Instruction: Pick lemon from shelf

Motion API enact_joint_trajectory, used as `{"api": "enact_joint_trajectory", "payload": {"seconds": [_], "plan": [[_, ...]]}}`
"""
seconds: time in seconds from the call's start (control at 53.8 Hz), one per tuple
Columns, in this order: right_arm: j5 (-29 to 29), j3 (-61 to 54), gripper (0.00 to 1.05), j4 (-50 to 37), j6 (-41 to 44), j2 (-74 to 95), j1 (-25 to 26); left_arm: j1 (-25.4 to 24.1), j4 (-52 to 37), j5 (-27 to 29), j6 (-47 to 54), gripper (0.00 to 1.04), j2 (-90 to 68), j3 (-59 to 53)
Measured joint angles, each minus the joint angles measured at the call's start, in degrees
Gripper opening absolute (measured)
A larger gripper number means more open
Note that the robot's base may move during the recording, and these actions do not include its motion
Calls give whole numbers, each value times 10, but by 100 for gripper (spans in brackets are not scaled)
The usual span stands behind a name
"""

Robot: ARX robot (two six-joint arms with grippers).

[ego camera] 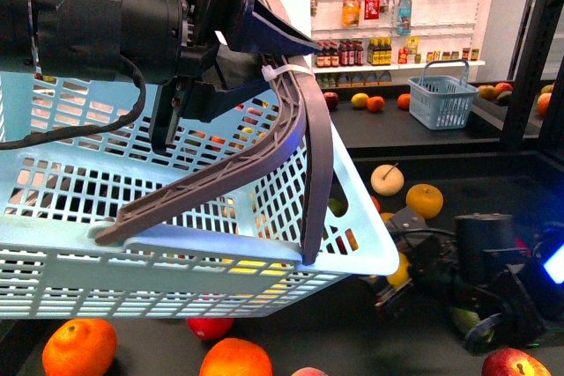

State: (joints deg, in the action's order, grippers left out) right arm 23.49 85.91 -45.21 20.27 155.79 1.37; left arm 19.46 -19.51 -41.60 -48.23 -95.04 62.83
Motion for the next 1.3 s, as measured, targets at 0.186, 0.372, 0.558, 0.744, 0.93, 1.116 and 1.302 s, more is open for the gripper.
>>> {"api": "enact_joint_trajectory", "payload": {"seconds": [0.186,0.372,0.558,0.744,0.93,1.116,1.302], "plan": [[3,-94,84,-53,-19,-83,58,0,0,0,0,12,0,0],[22,-143,83,-95,-76,-210,64,0,0,0,0,12,0,0],[43,-180,83,-118,-136,-308,36,0,0,0,0,12,0,0],[51,-207,83,-120,-179,-355,-17,0,0,0,0,12,0,0],[44,-219,83,-113,-205,-363,-82,0,0,0,0,12,0,0],[33,-219,83,-101,-211,-363,-114,0,0,0,0,12,0,0],[33,-219,83,-88,-207,-361,-141,0,0,0,0,12,0,0]]}}
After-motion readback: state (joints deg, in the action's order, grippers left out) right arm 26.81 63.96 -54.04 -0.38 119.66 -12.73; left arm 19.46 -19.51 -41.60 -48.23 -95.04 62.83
